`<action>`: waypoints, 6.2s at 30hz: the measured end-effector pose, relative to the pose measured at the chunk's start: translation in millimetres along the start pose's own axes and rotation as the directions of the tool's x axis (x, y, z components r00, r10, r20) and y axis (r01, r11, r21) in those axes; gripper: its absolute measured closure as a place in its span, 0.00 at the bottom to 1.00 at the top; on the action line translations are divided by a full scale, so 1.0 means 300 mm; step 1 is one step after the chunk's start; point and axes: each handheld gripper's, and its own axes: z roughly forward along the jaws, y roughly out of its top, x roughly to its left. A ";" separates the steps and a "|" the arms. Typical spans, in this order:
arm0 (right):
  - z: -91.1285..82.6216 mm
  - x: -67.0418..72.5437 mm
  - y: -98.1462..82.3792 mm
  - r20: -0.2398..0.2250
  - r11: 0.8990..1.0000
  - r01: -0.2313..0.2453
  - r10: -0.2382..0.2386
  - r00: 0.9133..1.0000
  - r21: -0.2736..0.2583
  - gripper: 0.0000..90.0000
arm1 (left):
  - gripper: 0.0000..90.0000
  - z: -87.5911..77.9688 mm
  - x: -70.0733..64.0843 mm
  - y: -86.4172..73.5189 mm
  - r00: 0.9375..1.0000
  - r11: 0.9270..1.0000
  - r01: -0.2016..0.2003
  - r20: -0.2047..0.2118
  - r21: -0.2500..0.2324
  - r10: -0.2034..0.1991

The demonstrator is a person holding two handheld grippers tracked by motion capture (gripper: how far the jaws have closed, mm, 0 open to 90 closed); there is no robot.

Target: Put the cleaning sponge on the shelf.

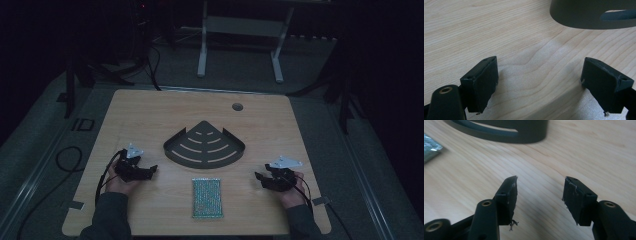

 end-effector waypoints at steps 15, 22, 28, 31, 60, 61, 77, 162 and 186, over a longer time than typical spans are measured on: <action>-0.038 0.136 0.070 -0.155 0.997 0.013 -0.025 0.988 -0.075 0.78 | 0.16 0.000 0.001 -0.001 1.000 1.000 -0.002 0.003 0.000 0.002; -0.040 0.203 0.096 -0.219 0.994 0.059 -0.077 0.973 -0.090 0.98 | 0.16 0.000 0.001 -0.001 1.000 1.000 -0.002 0.004 -0.001 0.002; -0.029 0.248 0.109 -0.242 0.992 0.094 -0.113 0.964 -0.086 1.00 | 0.16 0.000 0.001 -0.001 1.000 1.000 -0.002 0.004 -0.001 0.002; -0.019 0.279 0.117 -0.258 0.990 0.113 -0.131 0.957 -0.082 1.00 | 0.16 0.000 0.001 -0.001 1.000 1.000 -0.002 0.004 -0.001 0.002; 0.090 0.447 0.112 -0.354 0.977 0.211 -0.201 0.913 -0.011 1.00 | 0.16 0.000 0.002 -0.001 1.000 1.000 -0.003 0.005 -0.002 0.003; 0.089 0.443 0.112 -0.351 0.977 0.212 -0.202 0.914 -0.010 1.00 | 0.16 0.000 0.002 -0.001 1.000 1.000 -0.003 0.005 -0.001 0.003; 0.062 0.355 0.092 -0.296 0.984 0.174 -0.160 0.942 0.022 1.00 | 0.16 0.000 0.002 -0.001 1.000 1.000 -0.004 0.005 -0.002 0.004; -0.058 0.033 0.041 -0.110 0.994 0.047 -0.036 0.993 0.094 0.93 | 0.16 0.001 0.003 0.001 1.000 1.000 -0.006 0.009 -0.002 0.006; -0.077 -0.051 0.171 -0.175 0.943 0.235 -0.197 0.965 0.237 0.81 | 0.16 0.002 0.003 0.001 1.000 1.000 -0.004 0.007 -0.004 0.005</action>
